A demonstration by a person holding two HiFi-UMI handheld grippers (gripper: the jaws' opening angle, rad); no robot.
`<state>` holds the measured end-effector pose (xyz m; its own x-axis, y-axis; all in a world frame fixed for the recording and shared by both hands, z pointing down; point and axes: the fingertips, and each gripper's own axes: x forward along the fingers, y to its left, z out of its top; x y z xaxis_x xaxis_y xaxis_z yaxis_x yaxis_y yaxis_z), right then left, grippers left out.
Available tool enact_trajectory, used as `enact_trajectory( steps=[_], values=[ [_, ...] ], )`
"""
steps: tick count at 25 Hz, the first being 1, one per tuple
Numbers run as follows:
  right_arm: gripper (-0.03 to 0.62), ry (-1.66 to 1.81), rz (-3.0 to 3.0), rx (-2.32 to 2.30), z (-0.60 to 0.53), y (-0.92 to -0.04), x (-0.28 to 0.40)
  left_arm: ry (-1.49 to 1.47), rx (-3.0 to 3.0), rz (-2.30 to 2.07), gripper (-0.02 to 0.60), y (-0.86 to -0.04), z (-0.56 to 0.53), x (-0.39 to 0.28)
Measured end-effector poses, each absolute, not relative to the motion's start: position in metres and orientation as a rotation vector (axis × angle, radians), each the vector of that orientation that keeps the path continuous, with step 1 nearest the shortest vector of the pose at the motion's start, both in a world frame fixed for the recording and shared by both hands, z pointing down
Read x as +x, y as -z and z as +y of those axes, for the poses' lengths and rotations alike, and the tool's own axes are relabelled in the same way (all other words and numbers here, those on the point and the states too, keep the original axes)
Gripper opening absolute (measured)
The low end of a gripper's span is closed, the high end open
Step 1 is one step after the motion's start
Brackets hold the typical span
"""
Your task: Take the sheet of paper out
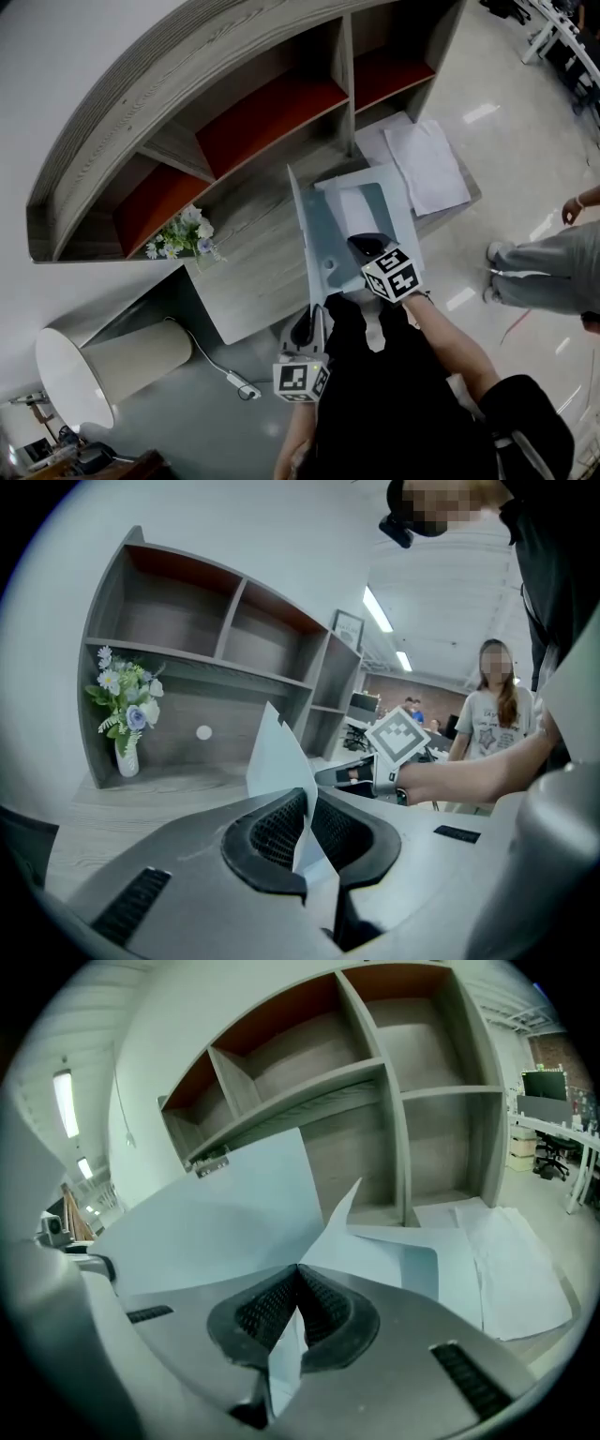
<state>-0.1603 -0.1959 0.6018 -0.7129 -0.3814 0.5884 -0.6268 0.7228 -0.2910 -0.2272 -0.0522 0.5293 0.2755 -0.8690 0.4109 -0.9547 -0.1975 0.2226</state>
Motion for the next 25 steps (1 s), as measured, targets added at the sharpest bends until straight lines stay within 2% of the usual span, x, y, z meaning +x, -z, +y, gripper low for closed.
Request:
enact_trajectory(
  steps=[25],
  values=[
    [0.013,-0.504,-2.736,0.769,-0.181,-0.471,-0.057,-0.354,2.117,-1.821,0.048,-0.517,-0.069,-0.169]
  ],
)
